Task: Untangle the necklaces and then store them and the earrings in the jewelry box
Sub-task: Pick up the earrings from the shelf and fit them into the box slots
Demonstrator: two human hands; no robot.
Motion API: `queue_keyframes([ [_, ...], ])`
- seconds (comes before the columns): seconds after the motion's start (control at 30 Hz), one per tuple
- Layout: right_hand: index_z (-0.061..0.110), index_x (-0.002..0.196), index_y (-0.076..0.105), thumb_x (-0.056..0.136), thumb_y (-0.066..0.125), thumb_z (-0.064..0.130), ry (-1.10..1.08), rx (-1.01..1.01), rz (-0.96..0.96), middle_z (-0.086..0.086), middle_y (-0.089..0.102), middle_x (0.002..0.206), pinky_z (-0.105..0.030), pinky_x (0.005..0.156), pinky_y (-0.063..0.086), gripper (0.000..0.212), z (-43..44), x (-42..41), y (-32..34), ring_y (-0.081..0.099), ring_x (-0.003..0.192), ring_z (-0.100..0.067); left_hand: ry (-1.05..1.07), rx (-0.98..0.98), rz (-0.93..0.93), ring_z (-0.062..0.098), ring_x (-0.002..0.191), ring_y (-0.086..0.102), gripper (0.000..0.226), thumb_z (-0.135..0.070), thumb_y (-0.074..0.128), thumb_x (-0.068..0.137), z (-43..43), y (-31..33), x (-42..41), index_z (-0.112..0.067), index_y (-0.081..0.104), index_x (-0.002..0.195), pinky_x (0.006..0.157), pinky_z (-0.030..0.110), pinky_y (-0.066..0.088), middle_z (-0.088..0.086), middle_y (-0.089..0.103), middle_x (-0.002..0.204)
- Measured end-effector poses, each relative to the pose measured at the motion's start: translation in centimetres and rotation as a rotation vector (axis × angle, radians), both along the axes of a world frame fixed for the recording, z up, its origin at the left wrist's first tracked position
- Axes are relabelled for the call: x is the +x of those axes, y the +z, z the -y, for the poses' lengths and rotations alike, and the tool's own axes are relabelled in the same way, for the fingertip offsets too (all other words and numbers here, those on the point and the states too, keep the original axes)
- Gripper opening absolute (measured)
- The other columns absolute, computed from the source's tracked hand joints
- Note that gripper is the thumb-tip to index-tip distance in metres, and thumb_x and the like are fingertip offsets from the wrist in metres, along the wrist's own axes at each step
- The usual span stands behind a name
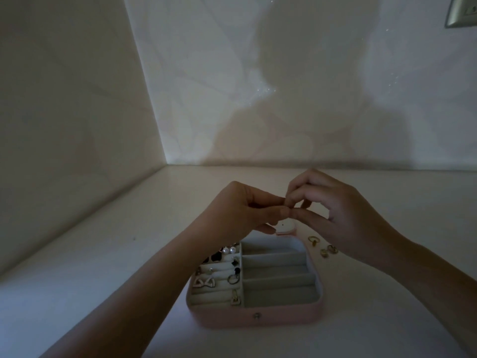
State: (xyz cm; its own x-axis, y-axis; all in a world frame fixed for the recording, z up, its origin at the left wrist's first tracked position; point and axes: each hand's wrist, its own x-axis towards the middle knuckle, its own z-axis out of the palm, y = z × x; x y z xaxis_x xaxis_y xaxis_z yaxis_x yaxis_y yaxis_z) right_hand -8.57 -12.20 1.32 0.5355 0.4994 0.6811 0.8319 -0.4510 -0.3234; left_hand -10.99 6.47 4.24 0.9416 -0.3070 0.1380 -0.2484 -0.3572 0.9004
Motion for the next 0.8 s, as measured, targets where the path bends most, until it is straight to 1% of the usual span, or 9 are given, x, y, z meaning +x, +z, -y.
queue_keyframes([
  [0.1,0.013,0.087,0.069,0.084,0.065,0.019,0.016,0.007,0.022,0.01,0.056,0.094,-0.009,0.072,0.042,0.008,-0.1,0.0,-0.1,0.056,0.079,-0.001,-0.001,0.046,0.012,0.008,0.075,0.069,0.018,-0.013,0.069,0.083,-0.4,0.2,0.0,-0.015,0.074,0.1,0.069,0.016,0.054,0.004,0.075,0.089],
  [0.17,0.014,0.087,0.071,0.086,0.067,0.019,0.032,0.046,0.009,0.01,0.057,0.093,-0.01,0.07,0.044,0.006,-0.1,0.0,-0.2,0.058,0.077,-0.004,-0.009,0.073,0.008,0.01,0.073,0.069,0.018,-0.013,0.069,0.083,-0.6,0.5,-0.1,-0.018,0.073,0.1,0.069,0.017,0.055,0.0,0.075,0.083],
  [0.23,0.017,0.092,0.07,0.086,0.067,0.026,0.048,0.099,-0.038,0.013,0.059,0.093,-0.015,0.07,0.049,0.011,-0.2,-0.1,-0.2,0.061,0.08,-0.006,-0.02,0.085,0.001,0.008,0.07,0.068,0.021,-0.012,0.066,0.085,-0.7,0.4,-0.3,-0.02,0.07,0.103,0.069,0.018,0.055,-0.002,0.072,0.079],
  [0.33,0.026,0.098,0.067,0.083,0.067,0.036,0.061,0.167,-0.168,0.014,0.062,0.095,-0.017,0.071,0.052,0.018,-0.2,-0.2,-0.3,0.064,0.084,-0.007,-0.005,0.066,-0.02,0.007,0.071,0.066,0.02,-0.01,0.06,0.09,-1.3,0.1,-0.9,-0.017,0.07,0.105,0.071,0.019,0.056,0.001,0.068,0.08],
  [0.43,0.032,0.095,0.066,0.08,0.064,0.042,0.068,0.19,-0.276,0.015,0.063,0.094,-0.019,0.069,0.052,0.019,-0.3,-0.2,-0.5,0.065,0.08,-0.009,0.007,-0.102,-0.143,0.011,0.074,0.068,0.015,-0.014,0.062,0.085,-2.5,-0.1,-2.0,-0.013,0.074,0.094,0.071,0.02,0.056,0.002,0.071,0.08],
  [0.53,0.031,0.093,0.066,0.077,0.062,0.043,0.066,0.16,-0.303,0.019,0.064,0.092,-0.019,0.067,0.052,0.02,-0.5,-0.1,-0.8,0.065,0.076,-0.009,0.02,-0.335,-0.306,0.014,0.071,0.07,0.017,-0.017,0.066,0.07,-3.6,0.0,-3.0,-0.009,0.077,0.081,0.066,0.02,0.057,0.008,0.071,0.077],
  [0.6,0.028,0.093,0.067,0.08,0.063,0.039,0.067,0.144,-0.302,0.019,0.064,0.092,-0.016,0.065,0.05,0.017,-0.5,0.0,-1.1,0.065,0.075,-0.008,0.031,-0.432,-0.378,0.016,0.068,0.071,0.015,-0.013,0.067,0.066,-4.0,-0.2,-3.5,-0.009,0.077,0.076,0.064,0.022,0.059,0.011,0.071,0.075],
  [0.7,0.027,0.091,0.068,0.084,0.068,0.026,0.064,0.131,-0.306,0.019,0.064,0.091,-0.015,0.064,0.05,0.007,-0.4,0.2,-1.2,0.065,0.073,-0.008,0.045,-0.505,-0.431,0.017,0.066,0.071,0.012,-0.009,0.067,0.066,-4.4,-0.5,-4.3,-0.008,0.077,0.073,0.061,0.022,0.059,0.011,0.071,0.075],
  [0.8,0.025,0.089,0.069,0.084,0.069,0.023,0.063,0.118,-0.309,0.017,0.064,0.09,-0.018,0.065,0.051,0.006,-0.4,0.3,-1.3,0.065,0.072,-0.01,0.078,-0.512,-0.426,0.016,0.063,0.07,0.012,-0.008,0.068,0.064,-4.6,-0.8,-4.8,-0.007,0.076,0.072,0.056,0.02,0.058,0.012,0.071,0.074],
])
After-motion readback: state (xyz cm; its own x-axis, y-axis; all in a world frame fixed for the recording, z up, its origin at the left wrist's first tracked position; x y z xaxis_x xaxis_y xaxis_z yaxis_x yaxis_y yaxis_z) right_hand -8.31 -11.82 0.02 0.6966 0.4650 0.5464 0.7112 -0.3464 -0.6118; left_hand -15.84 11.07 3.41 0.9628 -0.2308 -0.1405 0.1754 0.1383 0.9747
